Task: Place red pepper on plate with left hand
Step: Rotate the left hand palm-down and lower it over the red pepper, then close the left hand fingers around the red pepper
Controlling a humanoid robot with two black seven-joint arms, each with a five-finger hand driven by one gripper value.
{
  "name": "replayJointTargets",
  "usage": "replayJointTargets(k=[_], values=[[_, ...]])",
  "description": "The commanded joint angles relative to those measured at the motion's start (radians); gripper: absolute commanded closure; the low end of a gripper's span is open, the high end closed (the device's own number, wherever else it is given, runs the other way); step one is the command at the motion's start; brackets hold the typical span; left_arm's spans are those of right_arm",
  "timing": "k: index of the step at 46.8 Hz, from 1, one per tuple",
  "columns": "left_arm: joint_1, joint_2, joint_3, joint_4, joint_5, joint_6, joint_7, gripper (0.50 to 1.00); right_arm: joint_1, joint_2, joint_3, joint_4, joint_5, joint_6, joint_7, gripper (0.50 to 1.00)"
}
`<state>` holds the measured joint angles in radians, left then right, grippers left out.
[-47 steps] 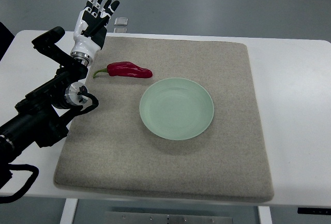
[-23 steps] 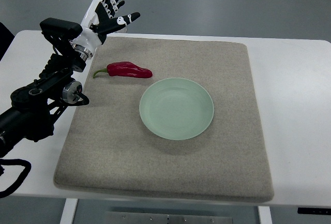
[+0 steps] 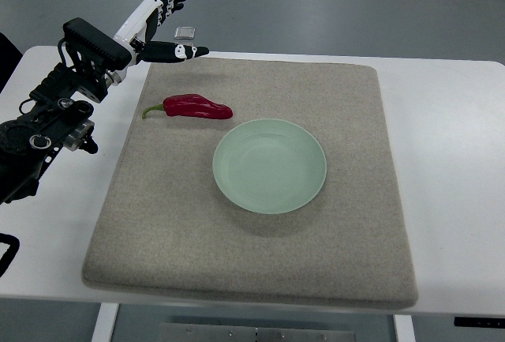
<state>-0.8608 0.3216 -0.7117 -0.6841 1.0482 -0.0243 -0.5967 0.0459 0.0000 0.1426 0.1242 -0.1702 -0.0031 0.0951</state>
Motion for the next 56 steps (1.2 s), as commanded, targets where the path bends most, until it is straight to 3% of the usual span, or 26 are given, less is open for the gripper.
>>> replayJointTargets(k=[1, 26, 40, 43, 56], values=[[-0.007, 0.004, 0.008, -0.005, 0.068, 0.000, 0.000, 0.525, 0.000, 0.000, 0.000, 0.000, 0.000, 0.000, 0.000, 0.568], [-0.041, 0.056, 0.064, 0.002, 0.513, -0.002, 0.005, 0.544, 0.000, 0.000, 0.000, 0.000, 0.000, 0.000, 0.000, 0.568], [-0.064, 0.068, 0.115, 0.018, 0.541, 0.000, 0.069, 0.570, 0.000, 0.000, 0.000, 0.000, 0.000, 0.000, 0.000, 0.568], [-0.067, 0.067, 0.132, 0.020, 0.550, 0.000, 0.069, 0.600, 0.000, 0.000, 0.000, 0.000, 0.000, 0.000, 0.000, 0.568], [-0.084, 0.068, 0.147, 0.018, 0.572, -0.002, 0.069, 0.587, 0.000, 0.000, 0.000, 0.000, 0.000, 0.000, 0.000, 0.568]])
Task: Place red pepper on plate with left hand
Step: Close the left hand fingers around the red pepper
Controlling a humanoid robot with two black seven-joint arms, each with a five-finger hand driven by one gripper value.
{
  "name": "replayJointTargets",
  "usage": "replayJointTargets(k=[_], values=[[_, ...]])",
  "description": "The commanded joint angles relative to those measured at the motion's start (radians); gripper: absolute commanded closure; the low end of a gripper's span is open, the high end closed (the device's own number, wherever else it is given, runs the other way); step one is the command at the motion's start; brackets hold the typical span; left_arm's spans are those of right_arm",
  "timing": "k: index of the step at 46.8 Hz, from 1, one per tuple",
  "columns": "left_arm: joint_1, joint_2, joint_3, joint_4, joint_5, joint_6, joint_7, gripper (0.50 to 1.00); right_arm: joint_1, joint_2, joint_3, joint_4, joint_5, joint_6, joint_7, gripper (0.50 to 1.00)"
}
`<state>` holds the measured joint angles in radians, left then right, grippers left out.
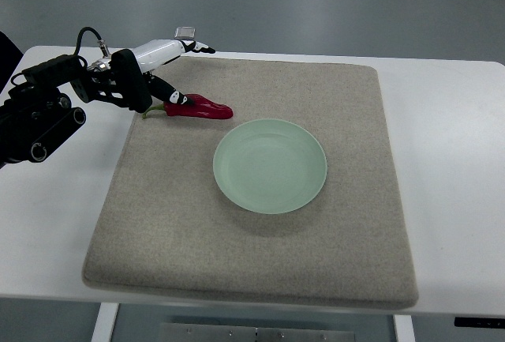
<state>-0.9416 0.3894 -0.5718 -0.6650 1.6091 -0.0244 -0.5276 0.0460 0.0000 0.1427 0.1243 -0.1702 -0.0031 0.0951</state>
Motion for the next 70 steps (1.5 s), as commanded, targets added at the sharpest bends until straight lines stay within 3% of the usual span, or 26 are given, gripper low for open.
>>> replayJointTargets(k=[1, 23, 45, 57, 70], values=[[-0.003, 0.002, 0.013, -0.002, 0.015, 0.000, 0.000, 0.587, 0.000, 0.000, 0.000, 0.000, 0.000, 0.000, 0.000, 0.568], [-0.014, 0.040, 0.072, -0.008, 0.035, -0.003, -0.003, 0.574, 0.000, 0.000, 0.000, 0.000, 0.000, 0.000, 0.000, 0.568], [-0.011, 0.036, 0.095, -0.001, 0.035, 0.003, -0.003, 0.602, 0.000, 0.000, 0.000, 0.000, 0.001, 0.000, 0.000, 0.568], [-0.011, 0.034, 0.116, 0.001, 0.035, 0.012, -0.003, 0.649, 0.000, 0.000, 0.000, 0.000, 0.000, 0.000, 0.000, 0.568], [-0.013, 0.029, 0.170, 0.022, 0.034, 0.069, -0.002, 0.748, 0.000, 0.000, 0.000, 0.000, 0.000, 0.000, 0.000, 0.568]])
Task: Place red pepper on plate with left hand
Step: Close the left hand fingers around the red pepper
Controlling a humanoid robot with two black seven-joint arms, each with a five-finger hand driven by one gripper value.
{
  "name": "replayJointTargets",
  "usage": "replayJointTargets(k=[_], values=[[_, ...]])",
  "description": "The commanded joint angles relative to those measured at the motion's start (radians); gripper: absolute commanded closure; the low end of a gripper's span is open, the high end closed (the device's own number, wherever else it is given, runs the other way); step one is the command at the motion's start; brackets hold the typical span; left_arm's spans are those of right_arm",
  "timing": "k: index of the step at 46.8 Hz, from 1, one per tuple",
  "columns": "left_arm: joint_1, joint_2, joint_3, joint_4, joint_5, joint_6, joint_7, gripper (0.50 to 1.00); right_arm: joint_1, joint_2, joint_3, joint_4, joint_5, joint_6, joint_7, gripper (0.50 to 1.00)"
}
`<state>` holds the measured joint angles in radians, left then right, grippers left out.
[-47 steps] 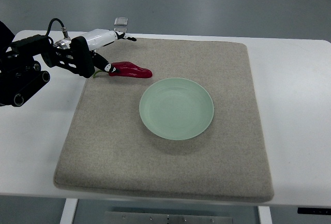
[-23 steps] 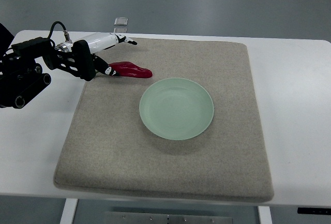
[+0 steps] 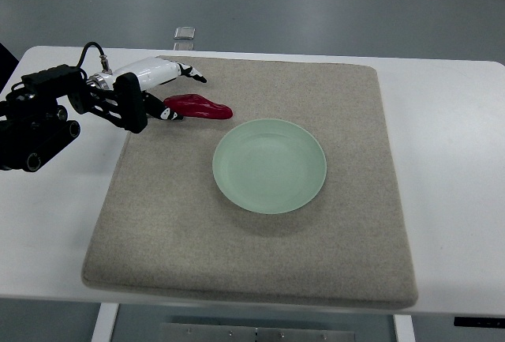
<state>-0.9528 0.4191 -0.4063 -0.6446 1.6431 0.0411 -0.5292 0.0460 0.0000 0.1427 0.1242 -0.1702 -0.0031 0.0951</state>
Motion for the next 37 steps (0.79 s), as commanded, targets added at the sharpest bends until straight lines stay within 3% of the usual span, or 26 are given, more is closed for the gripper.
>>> replayJointTargets(k=[1, 37], values=[[-0.001, 0.000, 0.006, 0.002, 0.000, 0.003, 0.000, 0.756, 0.000, 0.000, 0.000, 0.000, 0.000, 0.000, 0.000, 0.568], [0.000, -0.017, 0.027, 0.002, 0.000, 0.005, 0.000, 0.761, 0.000, 0.000, 0.000, 0.000, 0.000, 0.000, 0.000, 0.568]])
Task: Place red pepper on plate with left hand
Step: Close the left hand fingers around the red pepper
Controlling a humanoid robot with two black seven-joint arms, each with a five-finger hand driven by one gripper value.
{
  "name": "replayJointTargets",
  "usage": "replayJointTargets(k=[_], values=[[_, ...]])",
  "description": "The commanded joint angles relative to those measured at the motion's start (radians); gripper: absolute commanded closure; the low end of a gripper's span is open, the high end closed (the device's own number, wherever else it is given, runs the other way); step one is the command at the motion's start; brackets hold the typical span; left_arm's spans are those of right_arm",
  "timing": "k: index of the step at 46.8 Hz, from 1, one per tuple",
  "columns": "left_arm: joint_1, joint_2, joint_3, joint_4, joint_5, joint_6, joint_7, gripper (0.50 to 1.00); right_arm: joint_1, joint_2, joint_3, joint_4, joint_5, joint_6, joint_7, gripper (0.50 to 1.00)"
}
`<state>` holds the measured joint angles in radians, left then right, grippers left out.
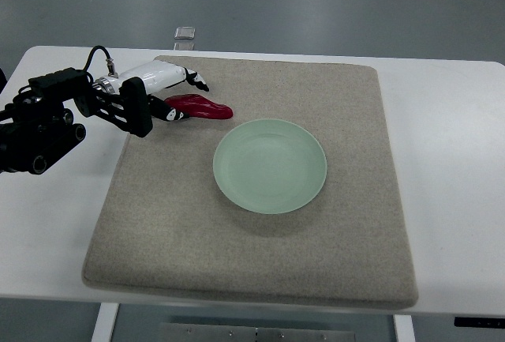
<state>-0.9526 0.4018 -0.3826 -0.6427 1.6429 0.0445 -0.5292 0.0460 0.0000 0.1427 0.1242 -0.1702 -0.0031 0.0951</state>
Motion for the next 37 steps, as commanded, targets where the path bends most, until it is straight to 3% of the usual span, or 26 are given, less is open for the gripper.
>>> replayJointTargets(k=[1, 15, 27, 37], values=[[0.000, 0.000, 0.005, 0.000, 0.000, 0.000, 0.000, 0.761, 0.000, 0.000, 0.000, 0.000, 0.000, 0.000, 0.000, 0.568], [-0.002, 0.000, 0.005, 0.000, 0.000, 0.000, 0.000, 0.829, 0.000, 0.000, 0.000, 0.000, 0.000, 0.000, 0.000, 0.568], [-0.002, 0.000, 0.005, 0.002, 0.000, 0.000, 0.001, 0.836, 0.000, 0.000, 0.000, 0.000, 0.000, 0.000, 0.000, 0.568], [0.000, 0.000, 0.005, 0.002, 0.000, 0.002, 0.001, 0.870, 0.000, 0.000, 0.000, 0.000, 0.000, 0.000, 0.000, 0.568]])
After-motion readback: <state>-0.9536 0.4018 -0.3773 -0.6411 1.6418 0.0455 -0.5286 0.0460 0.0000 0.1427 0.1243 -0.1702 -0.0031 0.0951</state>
